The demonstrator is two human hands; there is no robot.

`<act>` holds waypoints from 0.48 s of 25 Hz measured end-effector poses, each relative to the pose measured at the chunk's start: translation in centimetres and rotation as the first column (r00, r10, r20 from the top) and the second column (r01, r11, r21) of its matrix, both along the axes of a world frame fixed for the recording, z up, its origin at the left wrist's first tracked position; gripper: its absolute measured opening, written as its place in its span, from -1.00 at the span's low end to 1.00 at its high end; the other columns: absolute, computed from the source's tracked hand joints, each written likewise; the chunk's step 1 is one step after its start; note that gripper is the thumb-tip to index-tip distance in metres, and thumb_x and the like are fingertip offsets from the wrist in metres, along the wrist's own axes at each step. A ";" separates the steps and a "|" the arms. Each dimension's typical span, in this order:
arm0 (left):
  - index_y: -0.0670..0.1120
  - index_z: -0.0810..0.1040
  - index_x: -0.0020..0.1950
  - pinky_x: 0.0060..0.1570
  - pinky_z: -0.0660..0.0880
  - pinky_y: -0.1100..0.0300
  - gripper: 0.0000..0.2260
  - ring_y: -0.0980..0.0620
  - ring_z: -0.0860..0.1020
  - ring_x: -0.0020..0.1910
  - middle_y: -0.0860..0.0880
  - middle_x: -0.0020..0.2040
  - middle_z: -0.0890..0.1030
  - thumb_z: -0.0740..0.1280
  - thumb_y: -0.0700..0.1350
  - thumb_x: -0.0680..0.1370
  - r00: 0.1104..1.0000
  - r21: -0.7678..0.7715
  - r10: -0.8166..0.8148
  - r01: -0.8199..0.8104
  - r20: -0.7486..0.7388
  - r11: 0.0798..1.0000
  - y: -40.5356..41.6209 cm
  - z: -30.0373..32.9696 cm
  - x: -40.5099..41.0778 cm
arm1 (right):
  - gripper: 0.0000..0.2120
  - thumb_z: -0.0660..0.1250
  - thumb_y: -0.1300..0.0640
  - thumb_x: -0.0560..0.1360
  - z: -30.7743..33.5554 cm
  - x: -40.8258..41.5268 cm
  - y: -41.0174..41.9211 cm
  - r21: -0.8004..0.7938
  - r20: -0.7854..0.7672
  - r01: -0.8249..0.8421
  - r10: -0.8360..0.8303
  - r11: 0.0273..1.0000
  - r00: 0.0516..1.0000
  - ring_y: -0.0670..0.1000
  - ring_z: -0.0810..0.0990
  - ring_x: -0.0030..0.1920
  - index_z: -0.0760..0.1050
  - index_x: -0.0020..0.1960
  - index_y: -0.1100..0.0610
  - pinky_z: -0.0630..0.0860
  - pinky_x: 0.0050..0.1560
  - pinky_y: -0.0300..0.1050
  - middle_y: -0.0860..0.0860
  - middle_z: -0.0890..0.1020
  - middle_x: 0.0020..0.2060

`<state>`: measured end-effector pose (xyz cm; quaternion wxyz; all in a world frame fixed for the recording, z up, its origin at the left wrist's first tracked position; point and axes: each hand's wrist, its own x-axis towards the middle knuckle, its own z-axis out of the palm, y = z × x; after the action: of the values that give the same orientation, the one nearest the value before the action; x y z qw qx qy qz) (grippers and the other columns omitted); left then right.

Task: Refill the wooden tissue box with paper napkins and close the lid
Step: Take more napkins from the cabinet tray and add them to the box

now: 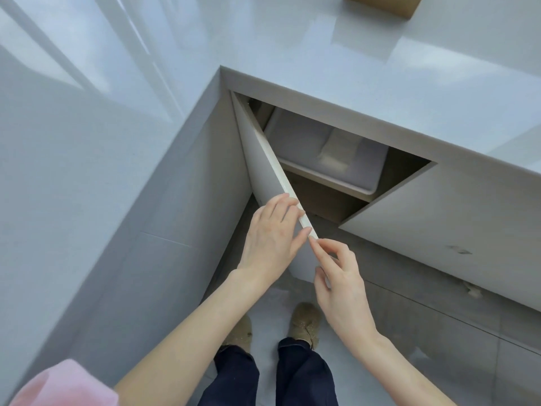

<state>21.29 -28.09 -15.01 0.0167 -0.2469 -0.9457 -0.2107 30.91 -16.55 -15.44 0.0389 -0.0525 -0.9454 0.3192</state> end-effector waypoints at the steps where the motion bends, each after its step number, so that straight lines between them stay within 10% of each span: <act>1: -0.14 0.58 -0.05 0.03 0.54 0.06 -0.70 -0.07 0.58 0.16 -0.07 0.04 0.64 0.16 0.02 0.47 1.000 -0.004 -0.009 0.009 0.007 1.000 -0.8 0.0 0.1 | -0.42 0.31 0.50 0.37 -0.1 0.3 -0.8 -0.012 0.002 0.001 -0.001 1.000 1.000 -0.12 0.37 0.13 0.41 0.34 0.18 0.12 0.19 -0.69 0.05 0.49 0.11; 12: -0.18 0.52 0.21 0.14 0.47 0.04 -0.73 -0.04 0.51 0.27 -0.06 0.35 0.48 0.24 -0.16 0.54 0.982 0.034 -0.005 -0.001 0.191 0.999 -10.4 0.0 1.5 | -0.36 0.40 0.25 0.40 -0.4 2.7 -11.4 0.028 0.063 -0.125 0.123 0.992 0.990 -0.09 0.31 0.33 0.25 0.42 0.18 0.41 0.23 -0.28 0.07 0.43 0.35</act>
<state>22.78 -38.49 -14.98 -0.0700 -0.2261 -0.9390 -0.2494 33.57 -27.93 -15.83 -0.0091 -0.0025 -0.9526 0.3040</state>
